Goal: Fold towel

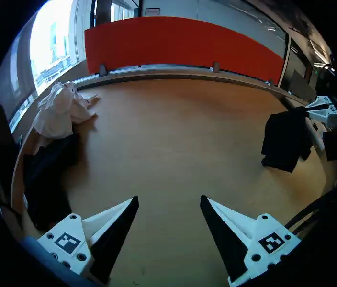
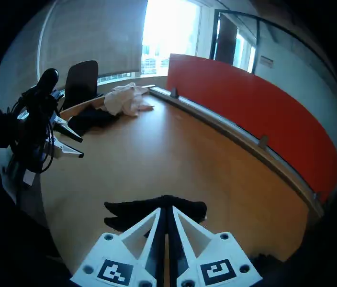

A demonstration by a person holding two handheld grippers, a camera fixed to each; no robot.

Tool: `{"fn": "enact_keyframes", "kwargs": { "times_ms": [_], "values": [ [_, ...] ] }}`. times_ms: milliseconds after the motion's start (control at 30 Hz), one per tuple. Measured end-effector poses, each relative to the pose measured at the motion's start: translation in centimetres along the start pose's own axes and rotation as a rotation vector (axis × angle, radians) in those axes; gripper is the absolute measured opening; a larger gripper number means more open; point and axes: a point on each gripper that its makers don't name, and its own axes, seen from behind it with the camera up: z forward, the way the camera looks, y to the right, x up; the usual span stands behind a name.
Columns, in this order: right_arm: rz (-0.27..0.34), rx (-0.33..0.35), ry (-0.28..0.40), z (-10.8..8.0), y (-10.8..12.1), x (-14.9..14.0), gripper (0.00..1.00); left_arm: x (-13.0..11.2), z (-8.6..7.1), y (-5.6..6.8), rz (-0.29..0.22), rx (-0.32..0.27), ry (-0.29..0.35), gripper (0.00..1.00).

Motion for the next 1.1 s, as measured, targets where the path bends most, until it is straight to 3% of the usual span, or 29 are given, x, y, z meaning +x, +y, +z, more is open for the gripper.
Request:
{"fn": "enact_keyframes", "kwargs": {
  "times_ms": [267,1100],
  "values": [
    [0.052,-0.058,-0.005,-1.3,4.0,-0.7,0.05,0.3,0.3,0.3,0.006,-0.005,-0.002,0.96],
    [0.255,-0.304,-0.111,-6.5,21.1,-6.0,0.05,1.1,0.6,0.9,0.032,-0.017,-0.006,0.96]
  ]
}}
